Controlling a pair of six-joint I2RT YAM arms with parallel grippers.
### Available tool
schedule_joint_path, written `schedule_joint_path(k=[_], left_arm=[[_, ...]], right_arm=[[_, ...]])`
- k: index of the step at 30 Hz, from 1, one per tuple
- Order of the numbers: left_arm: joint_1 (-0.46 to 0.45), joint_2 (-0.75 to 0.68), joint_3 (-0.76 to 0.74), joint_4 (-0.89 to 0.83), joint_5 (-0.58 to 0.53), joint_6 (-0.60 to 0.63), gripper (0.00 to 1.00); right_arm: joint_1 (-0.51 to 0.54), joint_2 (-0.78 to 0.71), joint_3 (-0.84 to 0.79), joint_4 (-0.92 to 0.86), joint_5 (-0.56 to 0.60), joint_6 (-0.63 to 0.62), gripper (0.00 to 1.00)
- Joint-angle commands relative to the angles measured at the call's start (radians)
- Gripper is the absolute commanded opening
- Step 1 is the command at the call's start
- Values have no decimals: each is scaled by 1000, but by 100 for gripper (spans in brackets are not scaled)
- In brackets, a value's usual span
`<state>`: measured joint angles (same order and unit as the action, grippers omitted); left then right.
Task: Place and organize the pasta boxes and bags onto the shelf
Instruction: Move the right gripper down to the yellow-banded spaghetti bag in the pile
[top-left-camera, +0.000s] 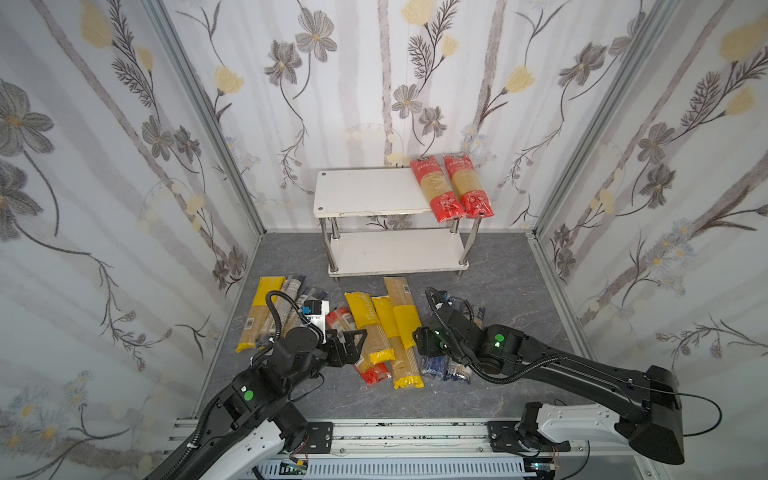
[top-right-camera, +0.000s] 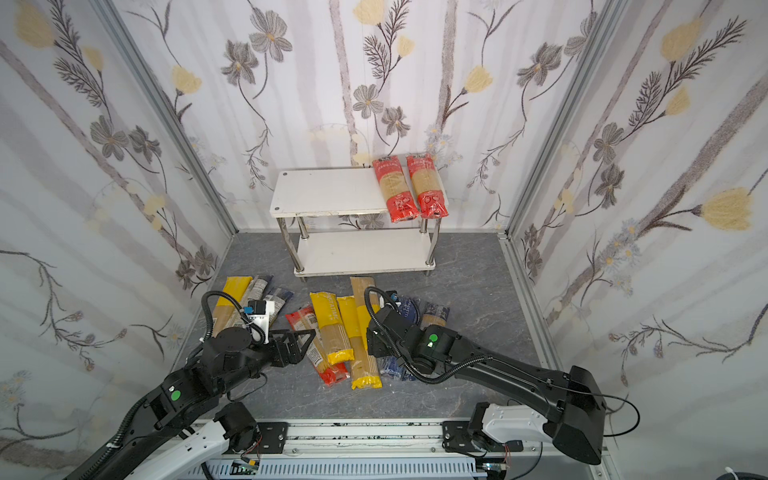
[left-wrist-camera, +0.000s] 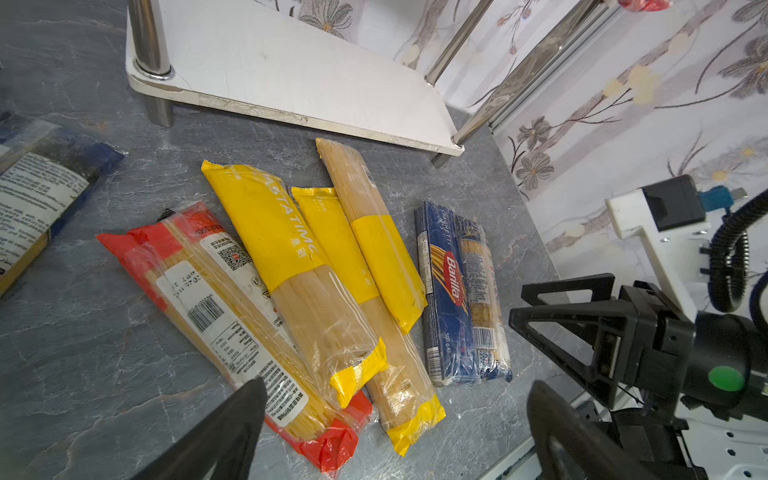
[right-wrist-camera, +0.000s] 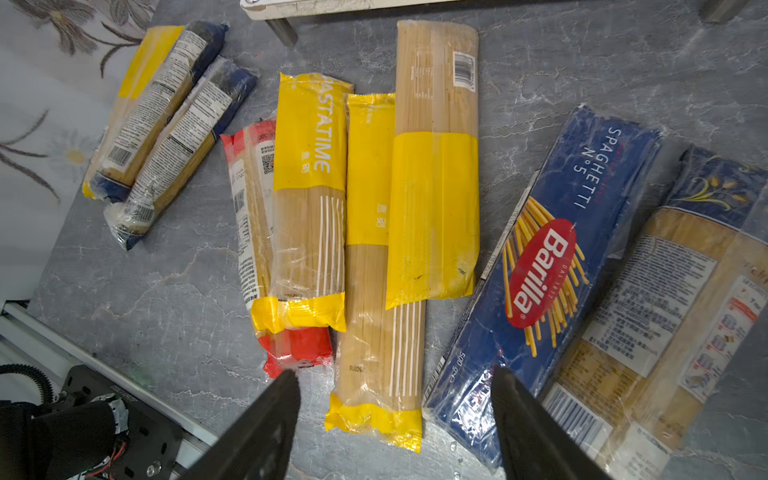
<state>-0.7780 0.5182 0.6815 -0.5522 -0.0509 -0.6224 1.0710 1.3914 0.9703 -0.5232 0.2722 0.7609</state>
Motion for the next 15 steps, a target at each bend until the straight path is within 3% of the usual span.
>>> schedule_joint_path(k=[1,8,15], left_arm=[[-1,11,20,10,-28,40,100],[-1,37,29,11,-40,61,100],[-1,97,49,12,-23,79,100]], right_arm=[[-6,49,8,79,-35,-16,74],[-38,166,26,122,-104,-47,76],[-100,277,56,135,-177,-90,84]])
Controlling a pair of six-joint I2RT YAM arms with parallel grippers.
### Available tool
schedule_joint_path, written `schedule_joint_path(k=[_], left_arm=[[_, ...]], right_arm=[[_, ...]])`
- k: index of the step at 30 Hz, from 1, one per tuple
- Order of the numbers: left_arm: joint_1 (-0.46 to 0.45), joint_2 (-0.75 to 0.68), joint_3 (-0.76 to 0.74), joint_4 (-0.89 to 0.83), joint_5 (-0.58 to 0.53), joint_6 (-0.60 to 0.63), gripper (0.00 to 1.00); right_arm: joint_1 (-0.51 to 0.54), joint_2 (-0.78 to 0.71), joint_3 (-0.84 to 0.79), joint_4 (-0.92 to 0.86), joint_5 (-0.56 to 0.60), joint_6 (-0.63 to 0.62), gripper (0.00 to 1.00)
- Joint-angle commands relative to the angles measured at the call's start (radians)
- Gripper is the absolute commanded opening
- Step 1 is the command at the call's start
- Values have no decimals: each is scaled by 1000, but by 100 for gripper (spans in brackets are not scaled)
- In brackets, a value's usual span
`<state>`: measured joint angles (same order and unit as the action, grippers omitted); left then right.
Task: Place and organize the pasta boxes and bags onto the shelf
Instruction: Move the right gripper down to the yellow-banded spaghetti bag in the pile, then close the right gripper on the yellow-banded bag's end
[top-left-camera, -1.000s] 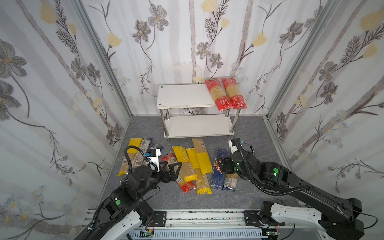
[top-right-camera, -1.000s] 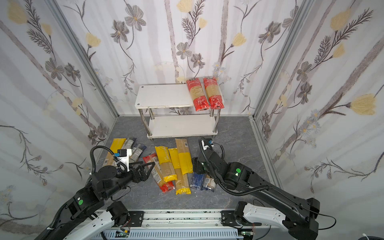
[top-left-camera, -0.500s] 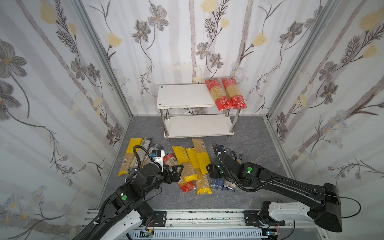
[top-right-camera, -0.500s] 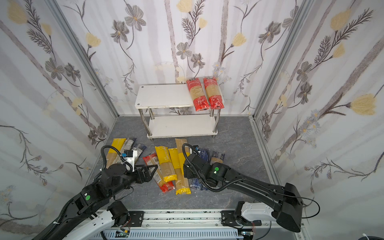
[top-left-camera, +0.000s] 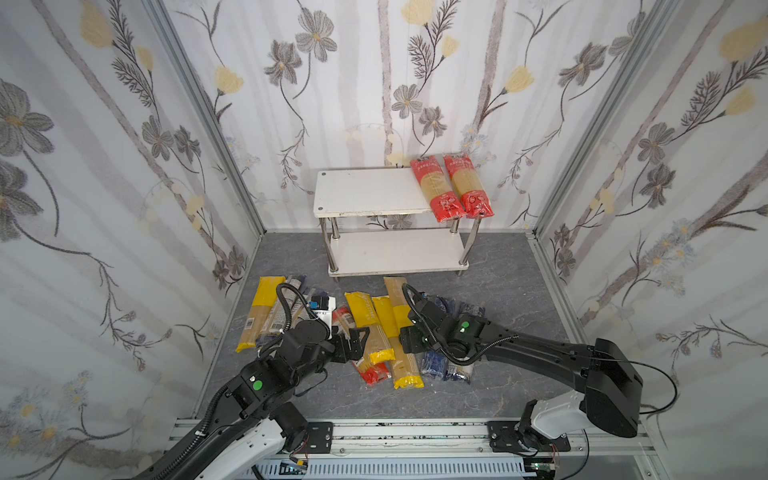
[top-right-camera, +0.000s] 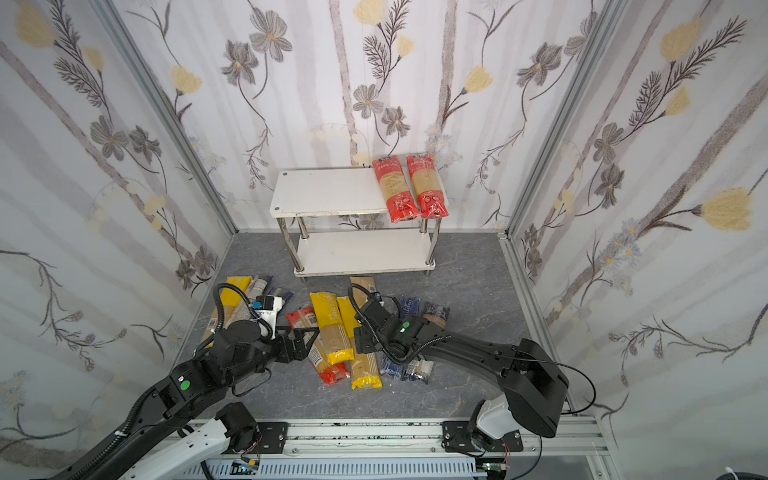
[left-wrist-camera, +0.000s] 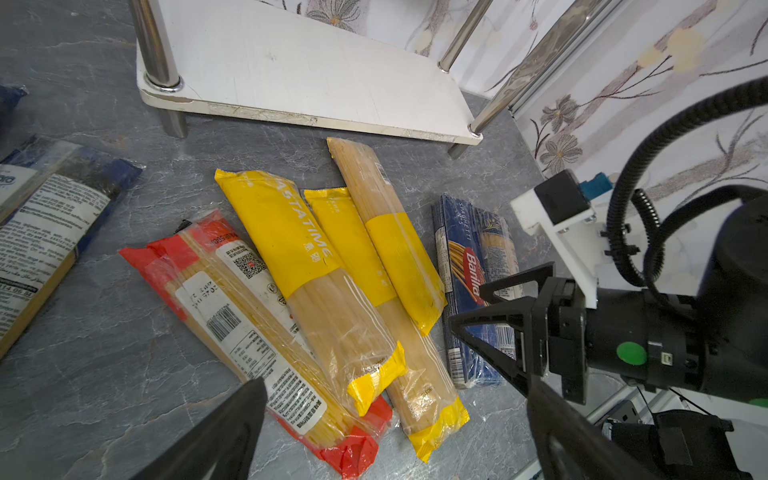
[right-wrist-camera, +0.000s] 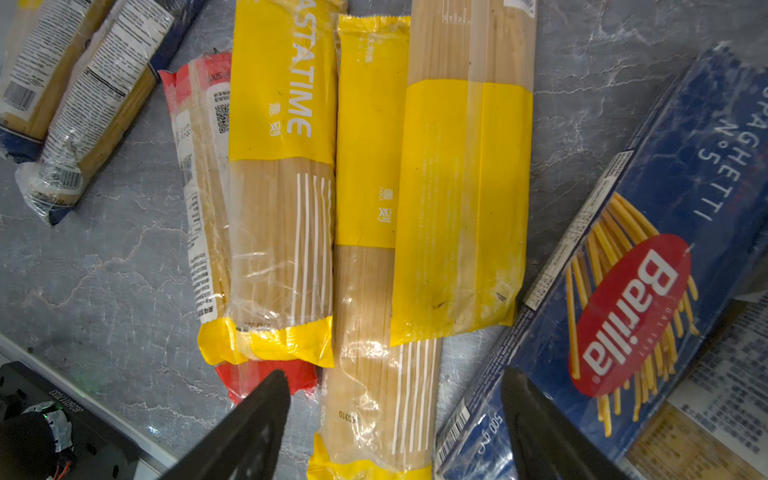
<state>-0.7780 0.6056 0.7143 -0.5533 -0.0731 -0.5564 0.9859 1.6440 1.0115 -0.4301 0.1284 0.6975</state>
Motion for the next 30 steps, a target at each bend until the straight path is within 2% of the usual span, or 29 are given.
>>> schedule_joint_path(k=[1,4,11,22,30], left_arm=[[0,15,22,14,-11,18,100],[0,35,46,13,-37,46,100],[6,151,101,10,-36,110,100],[59,297,186,12,-23,178,100],[132,345,208,14,24,209,100]], right_arm=[[-26,34,19,45,-42,-35,86],[-59,73,34,54,-64,-52,92],[-105,183,96,62,-93,-99,94],[-195,292,91,116,-166,-134,92],[-199,359,110,139,-220,-140,87]])
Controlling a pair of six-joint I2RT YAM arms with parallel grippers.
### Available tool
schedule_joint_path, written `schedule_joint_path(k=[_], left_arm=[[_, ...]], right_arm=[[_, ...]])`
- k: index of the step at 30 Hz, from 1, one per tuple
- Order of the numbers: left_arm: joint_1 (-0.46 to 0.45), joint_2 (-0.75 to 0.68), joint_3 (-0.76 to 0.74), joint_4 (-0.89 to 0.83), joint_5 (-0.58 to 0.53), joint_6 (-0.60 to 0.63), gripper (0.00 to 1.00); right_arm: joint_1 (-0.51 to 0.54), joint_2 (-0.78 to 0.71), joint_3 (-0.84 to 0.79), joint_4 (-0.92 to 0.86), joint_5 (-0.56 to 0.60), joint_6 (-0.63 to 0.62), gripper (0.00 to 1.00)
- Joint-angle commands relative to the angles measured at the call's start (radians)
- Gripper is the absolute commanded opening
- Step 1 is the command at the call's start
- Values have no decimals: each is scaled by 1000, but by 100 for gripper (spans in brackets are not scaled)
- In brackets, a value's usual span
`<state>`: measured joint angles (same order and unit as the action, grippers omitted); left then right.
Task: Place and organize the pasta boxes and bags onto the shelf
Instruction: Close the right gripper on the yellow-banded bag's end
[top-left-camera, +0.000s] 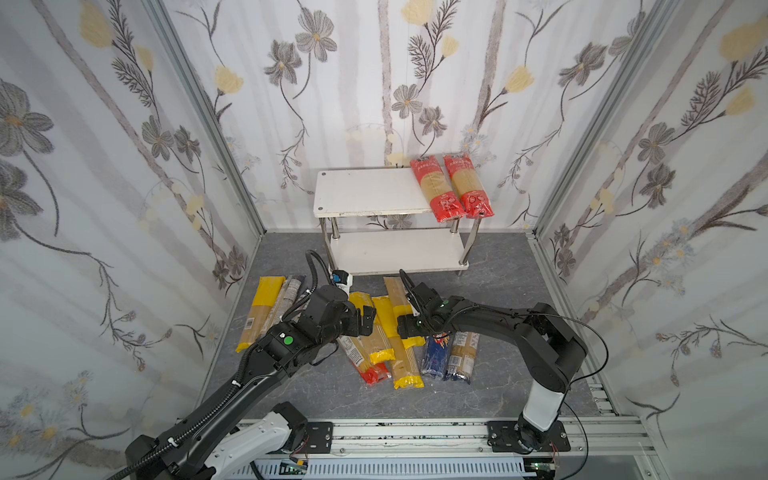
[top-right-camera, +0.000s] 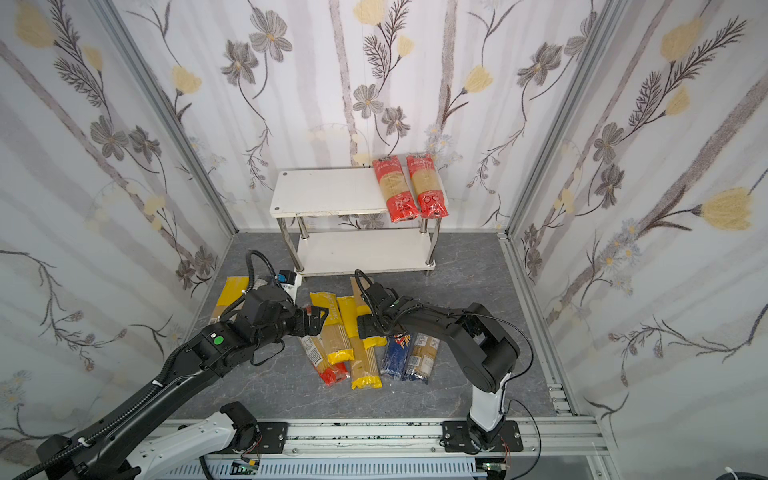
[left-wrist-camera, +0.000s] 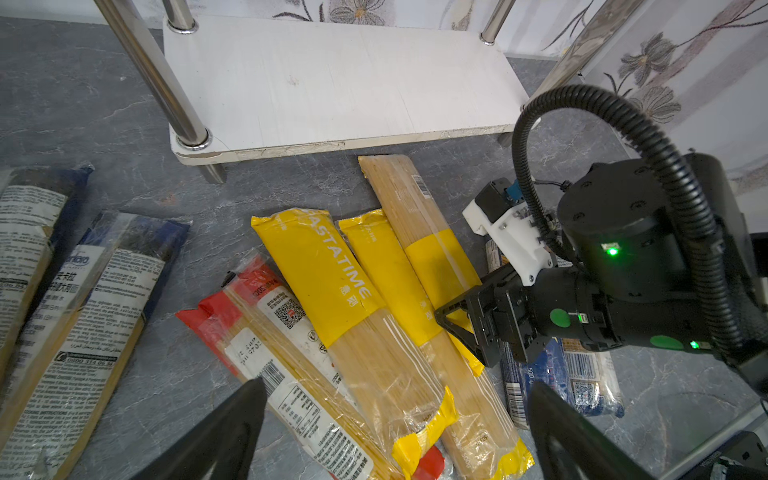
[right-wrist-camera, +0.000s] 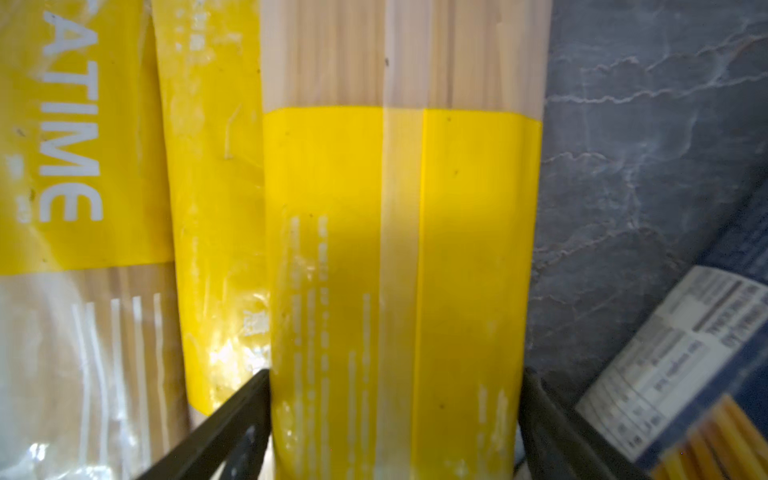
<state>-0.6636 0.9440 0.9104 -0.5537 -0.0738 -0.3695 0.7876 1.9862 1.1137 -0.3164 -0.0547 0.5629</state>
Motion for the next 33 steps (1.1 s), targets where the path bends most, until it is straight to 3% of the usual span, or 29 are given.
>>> schedule_joint_path(k=[1,5,10,14,22,33], left_arm=[[25,9,15,14,30,25,100],[54,10,13,14,45,41,100],[77,-1,1,15,61,47,100],[84,-24,-13,14,62,43,100],[89,-76,-42,14,74,20,100],[90,-156,-66,14,76,-26,100]], right_arm=[[-2,20,6,29,-42,-5,86],[-2,31,8,37,-65,-3,72],[-1,30,9,34,-80,1,39],[-1,8,2,24,-92,7,18],[16,-104,-17,-24,-92,26,4],[121,-296,-17,-126,-34,86,0]])
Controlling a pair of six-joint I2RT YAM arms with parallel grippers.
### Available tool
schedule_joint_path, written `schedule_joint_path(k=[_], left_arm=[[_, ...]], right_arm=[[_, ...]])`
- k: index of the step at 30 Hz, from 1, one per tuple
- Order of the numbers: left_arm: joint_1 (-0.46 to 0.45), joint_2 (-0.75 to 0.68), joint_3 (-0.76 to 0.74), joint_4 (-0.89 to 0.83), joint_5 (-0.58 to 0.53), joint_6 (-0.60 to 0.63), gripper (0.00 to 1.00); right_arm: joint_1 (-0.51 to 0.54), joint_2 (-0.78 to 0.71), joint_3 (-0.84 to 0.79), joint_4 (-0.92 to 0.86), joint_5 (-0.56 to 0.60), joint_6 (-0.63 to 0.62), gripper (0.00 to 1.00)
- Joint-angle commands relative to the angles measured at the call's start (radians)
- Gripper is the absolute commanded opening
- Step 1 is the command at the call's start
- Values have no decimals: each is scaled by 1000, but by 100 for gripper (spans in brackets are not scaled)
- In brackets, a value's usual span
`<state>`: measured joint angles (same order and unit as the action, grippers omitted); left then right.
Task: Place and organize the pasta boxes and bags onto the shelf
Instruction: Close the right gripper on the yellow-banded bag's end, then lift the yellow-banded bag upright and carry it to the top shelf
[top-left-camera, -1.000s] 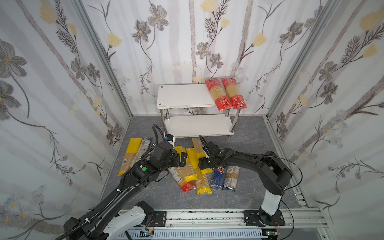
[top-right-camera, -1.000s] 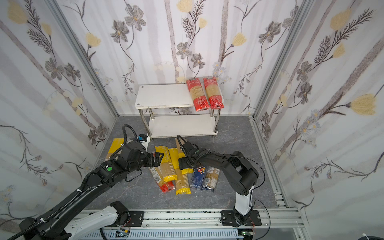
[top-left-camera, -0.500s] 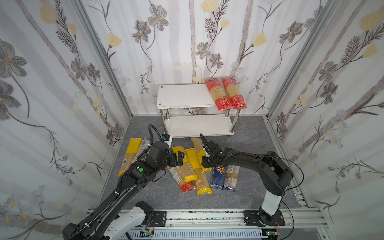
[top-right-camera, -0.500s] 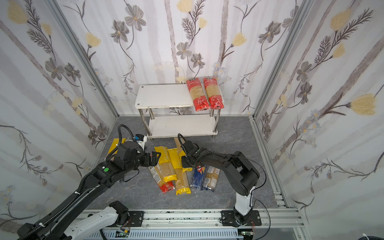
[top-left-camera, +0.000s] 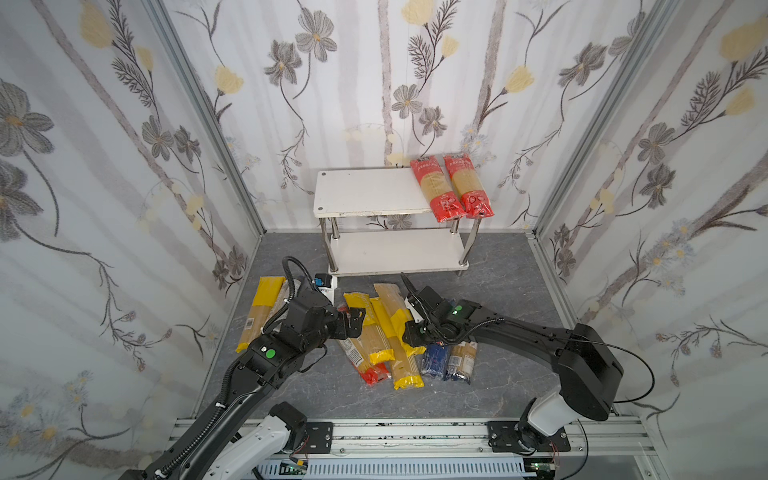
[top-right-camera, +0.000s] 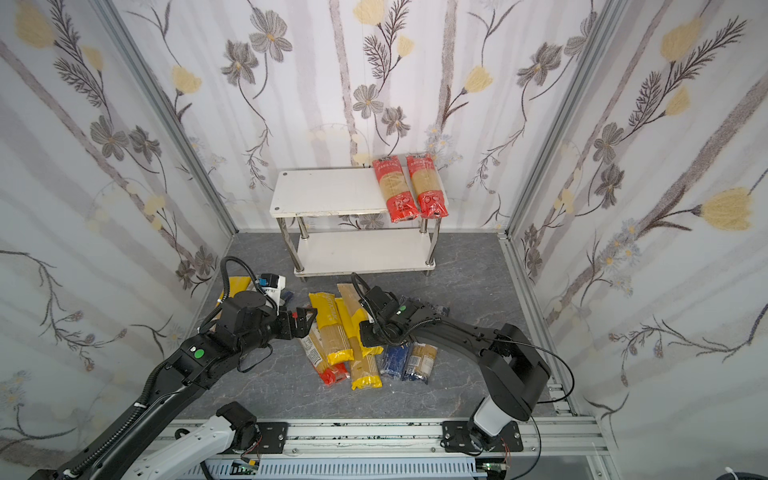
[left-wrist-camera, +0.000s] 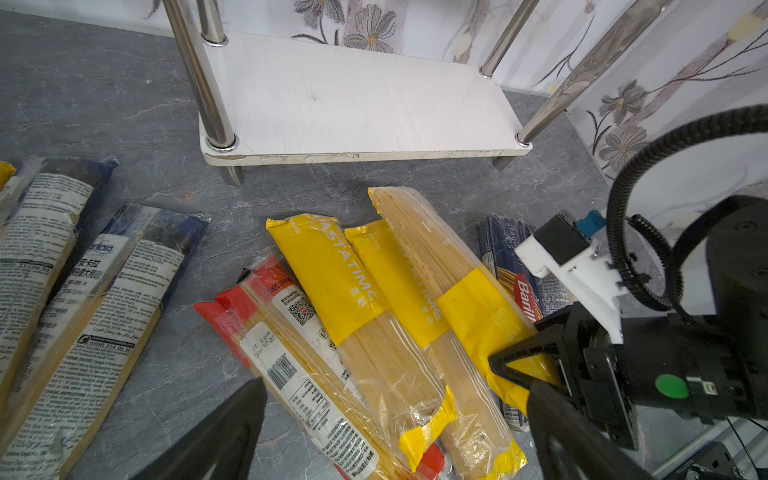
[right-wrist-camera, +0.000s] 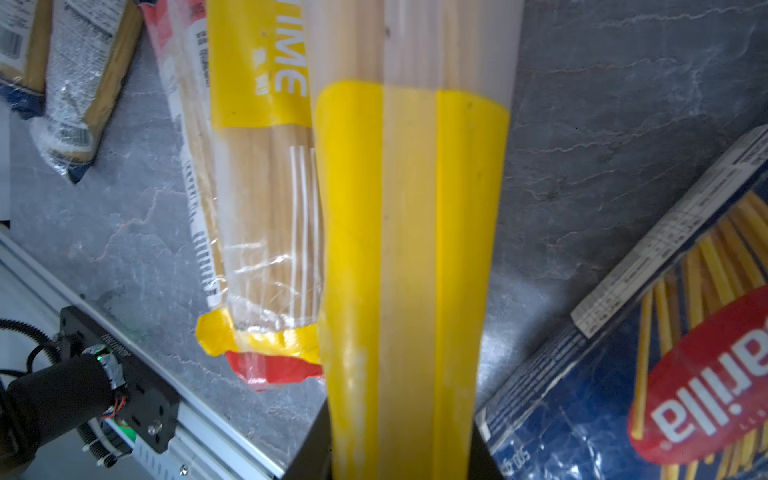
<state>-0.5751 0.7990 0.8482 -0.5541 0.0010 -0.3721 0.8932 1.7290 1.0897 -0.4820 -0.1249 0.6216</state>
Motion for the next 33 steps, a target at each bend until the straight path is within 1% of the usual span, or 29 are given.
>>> schedule_joint_path(k=[1,10,16,20,25,29,33], left_arm=[[1,-19,-5,15,4,-28,100],[0,-112,-11,11,2,-48,100],[0,-144,-7,5,-2,-50,100],[0,-150,-2,2,-5,-55,100],[0,-132,18,2,-17,-45,100],[0,-83,47,2,-25,-15,100],[1,-23,104,4,-29,22,100]], right_arm=[[26,-56,7,29,43,36,0],[109,-246,41,-81,136,107,0],[137,-351,164,-202,189,119,0],[139,-389,273,-271,229,108,1],[139,-373,457,-356,302,61,2],[138,-322,627,-399,370,6,2],[125,-240,813,-445,409,-62,3]])
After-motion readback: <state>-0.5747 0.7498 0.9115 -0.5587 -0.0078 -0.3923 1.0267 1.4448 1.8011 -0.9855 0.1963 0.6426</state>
